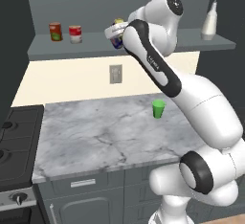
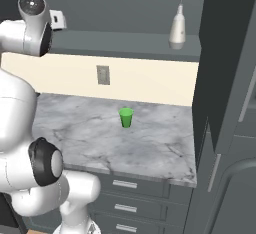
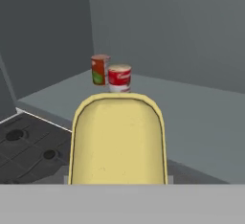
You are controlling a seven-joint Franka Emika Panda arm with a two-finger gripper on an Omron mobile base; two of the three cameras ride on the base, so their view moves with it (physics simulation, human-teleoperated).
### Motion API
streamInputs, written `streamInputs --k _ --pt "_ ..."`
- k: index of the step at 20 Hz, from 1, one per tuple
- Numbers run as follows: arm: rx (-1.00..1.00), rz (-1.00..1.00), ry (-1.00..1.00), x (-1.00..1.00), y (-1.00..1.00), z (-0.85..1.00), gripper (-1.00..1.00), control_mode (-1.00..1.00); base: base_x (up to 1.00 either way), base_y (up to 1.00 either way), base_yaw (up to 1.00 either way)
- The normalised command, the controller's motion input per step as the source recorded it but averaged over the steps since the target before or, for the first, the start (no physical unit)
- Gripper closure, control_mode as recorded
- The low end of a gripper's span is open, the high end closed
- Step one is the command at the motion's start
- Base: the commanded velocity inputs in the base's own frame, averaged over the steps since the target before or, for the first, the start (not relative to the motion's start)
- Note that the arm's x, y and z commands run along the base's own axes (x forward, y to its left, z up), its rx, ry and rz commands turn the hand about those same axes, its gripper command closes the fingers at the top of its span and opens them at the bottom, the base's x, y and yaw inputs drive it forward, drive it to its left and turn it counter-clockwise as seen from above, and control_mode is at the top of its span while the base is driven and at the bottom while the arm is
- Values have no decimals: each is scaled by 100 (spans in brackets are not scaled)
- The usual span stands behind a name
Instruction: Pick the cans from the counter and place them in their designated side in the cabinet.
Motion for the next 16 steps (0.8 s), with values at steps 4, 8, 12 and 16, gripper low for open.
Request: streamInputs --k 4,8,12,16 --pt "0 -2 3 22 5 0 100 -100 0 0 0" --pt "0 -2 3 21 8 0 100 -100 0 0 0" --pt "0 -2 4 22 9 0 100 -100 0 0 0" --pt "0 -1 3 22 6 0 100 -100 0 0 0"
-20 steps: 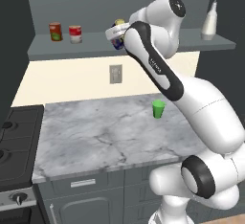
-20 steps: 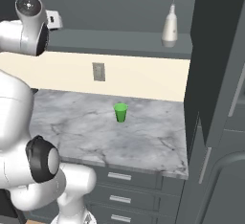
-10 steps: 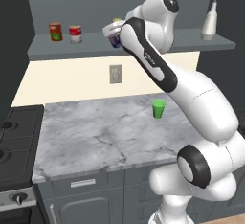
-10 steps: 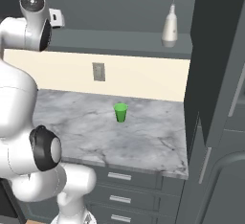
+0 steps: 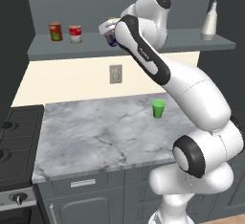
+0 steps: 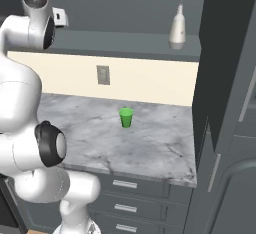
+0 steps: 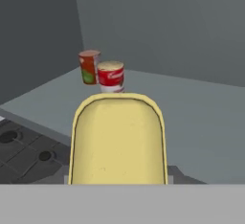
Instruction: Pick the cans from the counter and place them in their designated side in the cabinet.
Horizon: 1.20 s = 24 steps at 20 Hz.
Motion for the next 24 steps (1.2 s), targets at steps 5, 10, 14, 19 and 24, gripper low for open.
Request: streamInputs --k 5,10,14,19,24 --pt "0 -1 3 22 8 0 100 -100 0 0 0" --pt "0 -1 3 20 10 0 100 -100 0 0 0" --pt "0 -1 4 20 10 0 100 -100 0 0 0" --pt "0 -1 3 21 3 -1 100 -100 0 0 0" --pt "0 -1 3 24 2 -3 100 -100 0 0 0"
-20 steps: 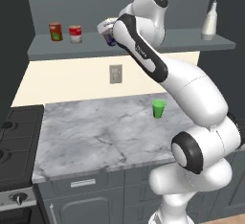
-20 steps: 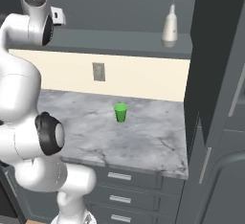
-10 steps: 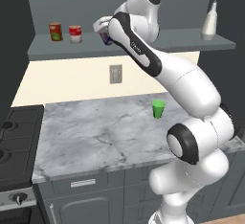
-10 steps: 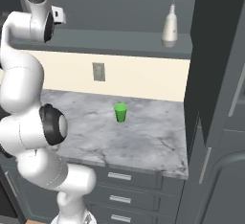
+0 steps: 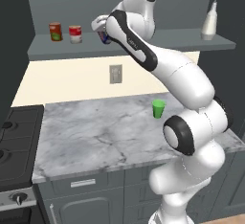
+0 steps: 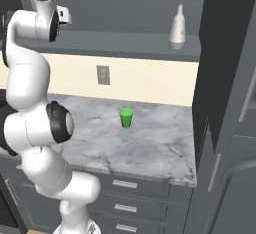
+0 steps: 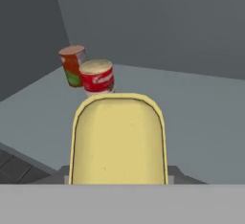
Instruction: Pick the cans from the counter and place them in their designated side in the cabinet.
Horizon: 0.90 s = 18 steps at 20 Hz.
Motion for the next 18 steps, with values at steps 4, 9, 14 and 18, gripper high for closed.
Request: streamInputs --k 4,9,14,18 --pt "0 -1 4 22 8 -7 100 -100 0 0 0" --pt "0 -1 4 22 10 -10 100 -100 0 0 0" --pt "0 -1 4 22 8 -5 100 -100 0 0 0" --pt "0 -1 3 21 9 -3 100 -100 0 0 0"
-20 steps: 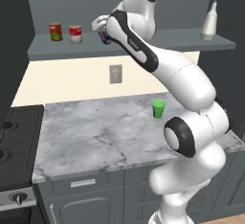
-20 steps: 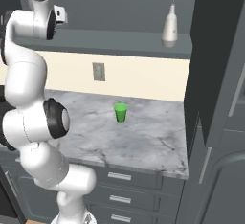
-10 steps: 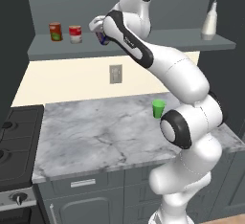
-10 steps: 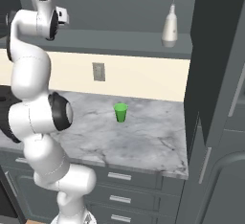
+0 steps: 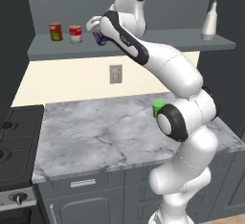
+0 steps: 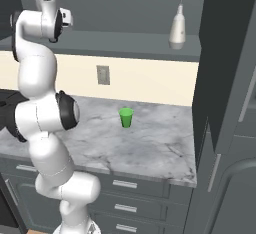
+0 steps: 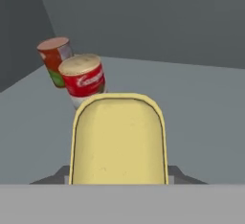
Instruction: Pick the cans from the counter and place them in their designated side in the cabinet.
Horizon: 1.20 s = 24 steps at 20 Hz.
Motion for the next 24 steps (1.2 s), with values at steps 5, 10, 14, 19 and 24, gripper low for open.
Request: streamInputs --k 5,10,14,19,24 --pt "0 -1 4 21 12 -3 100 -100 0 0 0" --pt "0 -1 3 22 9 -1 100 -100 0 0 0" --pt "0 -1 3 22 8 -2 -100 -100 0 0 0" --pt "0 -1 3 21 6 -1 -100 -100 0 0 0" --pt "0 -1 2 18 1 0 -100 -100 0 0 0"
